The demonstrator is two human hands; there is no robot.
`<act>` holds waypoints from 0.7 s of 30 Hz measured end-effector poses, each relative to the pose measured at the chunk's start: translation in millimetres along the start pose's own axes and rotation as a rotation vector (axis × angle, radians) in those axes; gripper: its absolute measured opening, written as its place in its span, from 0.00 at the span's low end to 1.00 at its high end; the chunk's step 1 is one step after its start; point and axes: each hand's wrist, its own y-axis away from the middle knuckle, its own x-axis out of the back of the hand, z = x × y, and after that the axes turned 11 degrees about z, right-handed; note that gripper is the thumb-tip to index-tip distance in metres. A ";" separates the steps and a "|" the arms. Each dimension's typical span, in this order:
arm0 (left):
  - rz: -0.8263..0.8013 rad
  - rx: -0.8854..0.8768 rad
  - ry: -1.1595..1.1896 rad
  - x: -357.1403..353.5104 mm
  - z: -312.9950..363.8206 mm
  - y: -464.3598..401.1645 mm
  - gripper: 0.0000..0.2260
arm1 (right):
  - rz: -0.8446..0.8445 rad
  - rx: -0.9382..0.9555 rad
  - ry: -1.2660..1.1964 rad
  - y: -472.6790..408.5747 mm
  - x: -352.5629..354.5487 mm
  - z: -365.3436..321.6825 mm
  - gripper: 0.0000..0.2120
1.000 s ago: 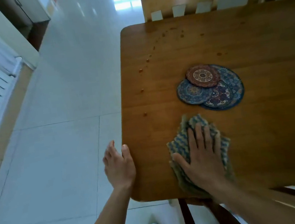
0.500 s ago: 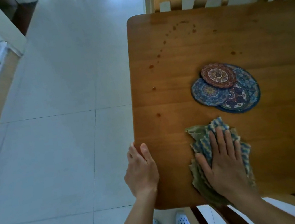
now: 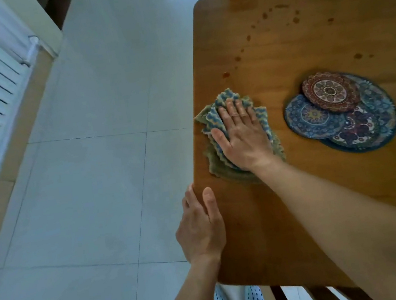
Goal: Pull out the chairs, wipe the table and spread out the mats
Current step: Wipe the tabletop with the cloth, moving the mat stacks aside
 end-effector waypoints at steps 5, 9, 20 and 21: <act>0.017 0.063 0.098 -1.3 -4.7 -0.6 0.32 | -0.113 0.383 -0.053 77.8 8.8 -22.5 0.31; 0.032 0.091 0.144 0.4 -4.2 -1.4 0.36 | -0.167 0.601 -0.028 176.3 16.0 1.9 0.29; 0.033 0.066 0.123 3.1 -1.3 -0.6 0.38 | -0.112 0.039 0.098 240.6 48.6 106.3 0.39; 0.032 0.060 0.118 2.6 -1.5 -0.7 0.38 | -0.112 0.078 0.083 244.3 45.0 93.0 0.40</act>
